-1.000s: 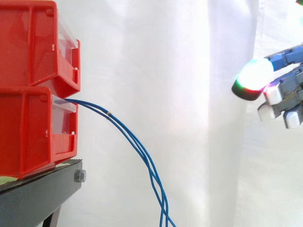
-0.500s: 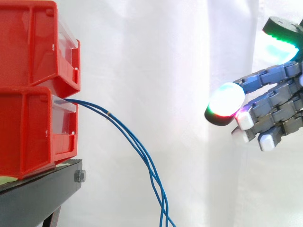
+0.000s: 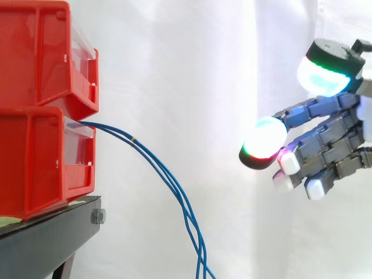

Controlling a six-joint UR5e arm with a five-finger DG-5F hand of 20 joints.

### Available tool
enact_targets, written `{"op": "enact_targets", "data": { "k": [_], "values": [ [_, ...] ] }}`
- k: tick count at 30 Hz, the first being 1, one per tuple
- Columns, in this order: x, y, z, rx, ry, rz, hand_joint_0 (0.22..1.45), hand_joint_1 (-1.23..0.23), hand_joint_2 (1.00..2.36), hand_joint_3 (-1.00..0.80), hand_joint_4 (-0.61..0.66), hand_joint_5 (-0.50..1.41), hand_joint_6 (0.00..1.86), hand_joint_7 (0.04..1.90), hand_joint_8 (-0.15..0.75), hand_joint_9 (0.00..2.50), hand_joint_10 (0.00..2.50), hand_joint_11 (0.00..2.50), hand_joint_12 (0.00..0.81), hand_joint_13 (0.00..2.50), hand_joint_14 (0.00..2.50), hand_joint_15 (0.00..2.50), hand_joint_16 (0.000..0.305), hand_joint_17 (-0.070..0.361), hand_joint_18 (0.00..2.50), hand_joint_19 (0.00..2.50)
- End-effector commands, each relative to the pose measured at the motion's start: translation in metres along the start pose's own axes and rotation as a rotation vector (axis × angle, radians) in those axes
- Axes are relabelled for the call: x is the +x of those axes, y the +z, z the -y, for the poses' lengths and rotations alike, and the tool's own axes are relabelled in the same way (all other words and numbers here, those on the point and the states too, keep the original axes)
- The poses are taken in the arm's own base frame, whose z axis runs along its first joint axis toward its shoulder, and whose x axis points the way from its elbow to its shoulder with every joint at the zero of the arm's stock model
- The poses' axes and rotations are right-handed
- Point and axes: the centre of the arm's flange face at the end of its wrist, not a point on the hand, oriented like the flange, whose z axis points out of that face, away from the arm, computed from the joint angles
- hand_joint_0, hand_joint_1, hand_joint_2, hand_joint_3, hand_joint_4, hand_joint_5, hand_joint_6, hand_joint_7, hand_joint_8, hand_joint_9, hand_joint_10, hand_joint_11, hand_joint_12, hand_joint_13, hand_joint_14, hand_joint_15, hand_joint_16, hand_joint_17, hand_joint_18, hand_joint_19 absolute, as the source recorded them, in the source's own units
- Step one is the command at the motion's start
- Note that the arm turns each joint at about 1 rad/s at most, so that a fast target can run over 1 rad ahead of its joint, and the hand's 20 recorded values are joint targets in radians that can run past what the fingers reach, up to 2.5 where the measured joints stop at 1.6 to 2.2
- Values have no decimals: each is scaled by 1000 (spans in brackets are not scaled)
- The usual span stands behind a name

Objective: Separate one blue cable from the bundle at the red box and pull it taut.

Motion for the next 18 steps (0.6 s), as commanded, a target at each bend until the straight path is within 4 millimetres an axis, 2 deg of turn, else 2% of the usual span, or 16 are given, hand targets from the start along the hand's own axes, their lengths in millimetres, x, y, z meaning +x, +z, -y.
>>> {"op": "enact_targets", "data": {
  "k": [1, 10, 14, 18],
  "values": [
    [3, 4, 4, -10, -4, 11, 568, -573, 1004, -434, 227, -168, 503, 857, 315, 779, 19, 594, 353, 642, 12, 358, 51, 114, 591, 646],
    [2, 6, 7, -1, -42, 51, 569, -573, 1004, -434, 228, -166, 503, 855, 312, 786, 19, 602, 352, 646, 13, 367, 51, 115, 596, 648],
    [12, 15, 23, 5, -41, 47, 569, -573, 1005, -434, 227, -166, 503, 858, 310, 787, 21, 605, 352, 648, 13, 370, 51, 115, 597, 647],
    [20, 29, 30, 7, -31, 49, 570, -573, 1004, -437, 227, -166, 503, 856, 312, 788, 19, 603, 351, 651, 13, 371, 51, 115, 598, 656]
  ]
}}
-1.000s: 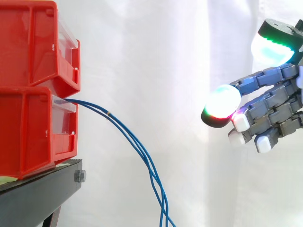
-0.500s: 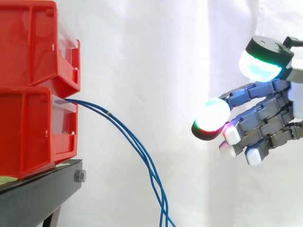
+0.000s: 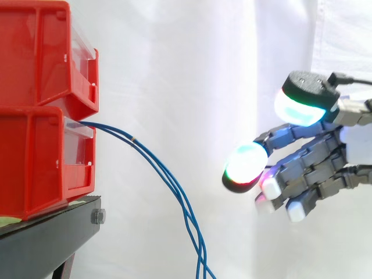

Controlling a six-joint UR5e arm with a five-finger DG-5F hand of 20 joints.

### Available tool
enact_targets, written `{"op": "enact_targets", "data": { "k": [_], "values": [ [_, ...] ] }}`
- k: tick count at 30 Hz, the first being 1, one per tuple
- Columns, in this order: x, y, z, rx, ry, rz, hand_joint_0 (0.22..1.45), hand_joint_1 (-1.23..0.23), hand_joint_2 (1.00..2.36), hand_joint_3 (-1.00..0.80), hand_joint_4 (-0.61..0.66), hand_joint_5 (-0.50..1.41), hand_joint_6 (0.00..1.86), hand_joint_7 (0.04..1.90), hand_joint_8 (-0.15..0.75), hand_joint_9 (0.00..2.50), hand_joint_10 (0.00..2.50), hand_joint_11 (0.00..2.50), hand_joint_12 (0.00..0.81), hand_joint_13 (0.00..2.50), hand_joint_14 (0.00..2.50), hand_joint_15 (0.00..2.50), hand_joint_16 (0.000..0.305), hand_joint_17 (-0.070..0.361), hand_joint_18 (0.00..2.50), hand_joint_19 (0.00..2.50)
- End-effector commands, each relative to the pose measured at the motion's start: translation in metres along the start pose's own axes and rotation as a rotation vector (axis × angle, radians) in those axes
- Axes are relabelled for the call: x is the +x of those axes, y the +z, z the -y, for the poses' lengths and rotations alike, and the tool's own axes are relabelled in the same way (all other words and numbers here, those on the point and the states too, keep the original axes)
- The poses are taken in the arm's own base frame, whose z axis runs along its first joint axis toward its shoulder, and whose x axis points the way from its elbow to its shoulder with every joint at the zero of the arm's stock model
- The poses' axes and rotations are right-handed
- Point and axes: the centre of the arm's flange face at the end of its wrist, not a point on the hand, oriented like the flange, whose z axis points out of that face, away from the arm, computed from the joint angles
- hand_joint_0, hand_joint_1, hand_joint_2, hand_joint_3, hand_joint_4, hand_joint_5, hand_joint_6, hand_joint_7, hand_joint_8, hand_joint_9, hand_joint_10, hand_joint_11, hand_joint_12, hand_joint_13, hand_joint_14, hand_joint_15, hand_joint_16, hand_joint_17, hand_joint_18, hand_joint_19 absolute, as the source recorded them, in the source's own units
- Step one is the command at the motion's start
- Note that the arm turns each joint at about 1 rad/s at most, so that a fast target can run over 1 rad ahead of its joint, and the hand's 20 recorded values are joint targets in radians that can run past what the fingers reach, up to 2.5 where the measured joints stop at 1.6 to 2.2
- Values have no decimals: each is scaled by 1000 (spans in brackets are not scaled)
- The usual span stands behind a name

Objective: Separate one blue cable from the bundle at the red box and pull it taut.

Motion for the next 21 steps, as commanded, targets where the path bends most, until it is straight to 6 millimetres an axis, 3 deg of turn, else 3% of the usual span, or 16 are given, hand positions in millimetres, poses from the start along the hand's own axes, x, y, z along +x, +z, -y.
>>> {"op": "enact_targets", "data": {
  "k": [1, 8, 14, 21],
  "values": [
    [6, 10, 8, 2, 7, 3, 570, -573, 1004, -435, 228, -166, 502, 856, 312, 793, 17, 607, 352, 653, 13, 374, 51, 115, 598, 646],
    [9, 14, 8, -11, 13, 11, 566, -576, 1004, -436, 235, -164, 502, 864, 313, 814, 17, 614, 355, 681, 14, 389, 51, 115, 626, 679],
    [14, 16, 20, 2, 6, 6, 561, -577, 1005, -443, 231, -163, 502, 866, 316, 814, 19, 623, 357, 683, 13, 389, 51, 115, 630, 676],
    [41, 47, 36, -16, 23, -16, 556, -577, 1005, -447, 230, -163, 503, 865, 315, 816, 20, 618, 359, 683, 15, 399, 51, 115, 631, 675]
  ]
}}
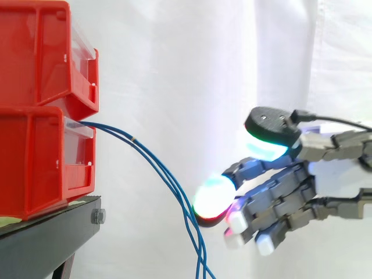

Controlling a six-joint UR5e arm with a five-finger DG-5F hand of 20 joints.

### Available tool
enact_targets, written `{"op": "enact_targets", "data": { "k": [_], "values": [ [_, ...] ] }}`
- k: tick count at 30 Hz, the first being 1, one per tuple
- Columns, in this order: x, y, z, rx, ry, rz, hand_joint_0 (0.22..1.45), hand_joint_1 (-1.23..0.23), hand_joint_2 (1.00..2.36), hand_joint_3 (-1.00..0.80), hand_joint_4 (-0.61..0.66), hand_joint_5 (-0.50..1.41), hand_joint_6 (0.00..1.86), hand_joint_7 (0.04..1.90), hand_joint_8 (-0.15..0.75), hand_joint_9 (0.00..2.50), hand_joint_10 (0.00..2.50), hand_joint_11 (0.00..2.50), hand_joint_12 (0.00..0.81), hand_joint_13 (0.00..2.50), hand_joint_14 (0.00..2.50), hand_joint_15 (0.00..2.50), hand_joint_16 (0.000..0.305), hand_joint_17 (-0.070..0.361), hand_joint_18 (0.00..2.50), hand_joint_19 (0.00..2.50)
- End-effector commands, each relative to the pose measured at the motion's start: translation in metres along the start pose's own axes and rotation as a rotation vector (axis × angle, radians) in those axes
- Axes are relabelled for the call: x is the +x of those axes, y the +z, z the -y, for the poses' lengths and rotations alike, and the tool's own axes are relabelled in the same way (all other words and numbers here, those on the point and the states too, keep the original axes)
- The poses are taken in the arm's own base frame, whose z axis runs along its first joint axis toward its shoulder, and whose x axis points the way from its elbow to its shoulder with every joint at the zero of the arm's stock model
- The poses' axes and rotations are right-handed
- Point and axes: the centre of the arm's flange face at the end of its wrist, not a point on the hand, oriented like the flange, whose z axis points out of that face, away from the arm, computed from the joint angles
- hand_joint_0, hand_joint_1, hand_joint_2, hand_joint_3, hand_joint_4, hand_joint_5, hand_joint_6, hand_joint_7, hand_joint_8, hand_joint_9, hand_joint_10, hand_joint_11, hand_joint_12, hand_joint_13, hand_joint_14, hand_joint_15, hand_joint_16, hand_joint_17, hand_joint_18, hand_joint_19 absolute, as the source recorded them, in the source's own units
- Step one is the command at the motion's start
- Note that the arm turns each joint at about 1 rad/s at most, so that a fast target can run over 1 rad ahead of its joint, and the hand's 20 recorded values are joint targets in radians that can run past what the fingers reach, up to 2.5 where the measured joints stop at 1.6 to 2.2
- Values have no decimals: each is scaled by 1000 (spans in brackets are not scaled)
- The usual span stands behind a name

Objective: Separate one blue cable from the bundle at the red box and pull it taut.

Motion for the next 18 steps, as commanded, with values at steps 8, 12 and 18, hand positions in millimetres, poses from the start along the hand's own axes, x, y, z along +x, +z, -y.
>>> {"op": "enact_targets", "data": {
  "k": [8, 12, 18],
  "values": [
    [29, 29, -4, -61, 78, -53, 555, -578, 1003, -448, 233, -163, 502, 866, 318, 815, 18, 626, 360, 695, 14, 403, 51, 115, 633, 683],
    [36, 31, -12, -106, 124, -60, 554, -578, 1004, -447, 233, -163, 503, 866, 314, 816, 17, 620, 360, 698, 15, 407, 51, 115, 636, 684],
    [56, 44, 9, -113, 174, -69, 553, -579, 1004, -446, 234, -163, 502, 866, 315, 821, 18, 634, 358, 712, 14, 417, 51, 116, 640, 684]
  ]
}}
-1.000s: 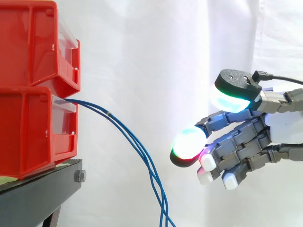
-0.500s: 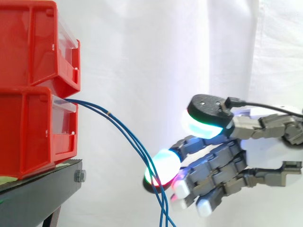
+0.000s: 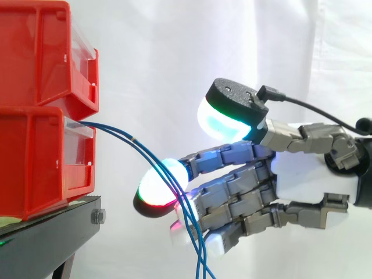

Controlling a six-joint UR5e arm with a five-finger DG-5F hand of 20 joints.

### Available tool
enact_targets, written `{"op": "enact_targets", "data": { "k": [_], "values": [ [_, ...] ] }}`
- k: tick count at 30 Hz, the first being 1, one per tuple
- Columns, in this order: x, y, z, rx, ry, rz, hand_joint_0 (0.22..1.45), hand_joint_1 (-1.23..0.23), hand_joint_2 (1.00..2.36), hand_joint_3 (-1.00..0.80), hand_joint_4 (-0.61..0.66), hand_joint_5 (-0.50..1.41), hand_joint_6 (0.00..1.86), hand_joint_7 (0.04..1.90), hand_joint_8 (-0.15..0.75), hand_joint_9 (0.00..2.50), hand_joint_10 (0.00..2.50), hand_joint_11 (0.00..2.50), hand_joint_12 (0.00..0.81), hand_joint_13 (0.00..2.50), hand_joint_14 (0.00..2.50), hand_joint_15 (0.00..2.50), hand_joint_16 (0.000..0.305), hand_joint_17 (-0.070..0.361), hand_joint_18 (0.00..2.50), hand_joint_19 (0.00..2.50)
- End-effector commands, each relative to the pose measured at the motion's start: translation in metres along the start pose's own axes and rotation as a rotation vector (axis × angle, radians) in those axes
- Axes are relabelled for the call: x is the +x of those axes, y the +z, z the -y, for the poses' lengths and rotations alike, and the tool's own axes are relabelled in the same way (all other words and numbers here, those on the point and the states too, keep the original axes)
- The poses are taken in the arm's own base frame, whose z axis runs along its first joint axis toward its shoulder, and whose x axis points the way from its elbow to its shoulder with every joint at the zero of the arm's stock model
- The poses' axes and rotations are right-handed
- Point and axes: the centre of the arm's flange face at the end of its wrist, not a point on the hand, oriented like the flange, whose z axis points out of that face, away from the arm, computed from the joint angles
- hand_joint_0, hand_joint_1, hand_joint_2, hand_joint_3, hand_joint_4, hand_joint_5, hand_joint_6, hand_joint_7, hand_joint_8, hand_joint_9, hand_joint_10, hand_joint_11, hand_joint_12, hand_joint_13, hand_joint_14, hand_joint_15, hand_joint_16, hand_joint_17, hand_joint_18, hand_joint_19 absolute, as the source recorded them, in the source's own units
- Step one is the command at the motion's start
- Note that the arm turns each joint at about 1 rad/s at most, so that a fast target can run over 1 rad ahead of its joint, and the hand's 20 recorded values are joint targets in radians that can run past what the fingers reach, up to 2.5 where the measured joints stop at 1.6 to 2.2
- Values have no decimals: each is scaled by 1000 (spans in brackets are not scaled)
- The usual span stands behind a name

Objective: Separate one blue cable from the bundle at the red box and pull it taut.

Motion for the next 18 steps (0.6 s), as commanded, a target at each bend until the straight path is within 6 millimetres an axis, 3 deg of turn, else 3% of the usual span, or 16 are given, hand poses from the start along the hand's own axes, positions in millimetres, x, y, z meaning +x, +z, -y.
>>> {"op": "enact_targets", "data": {
  "k": [1, 18],
  "values": [
    [11, 10, 18, -2, 48, -5, 552, -580, 1004, -443, 234, -163, 503, 866, 315, 821, 18, 633, 359, 713, 14, 418, 51, 116, 641, 684],
    [20, 19, 4, -39, 109, -27, 590, -623, 1009, -368, 234, -156, 503, 904, 315, 836, 18, 646, 349, 742, 17, 444, 50, 113, 659, 694]
  ]
}}
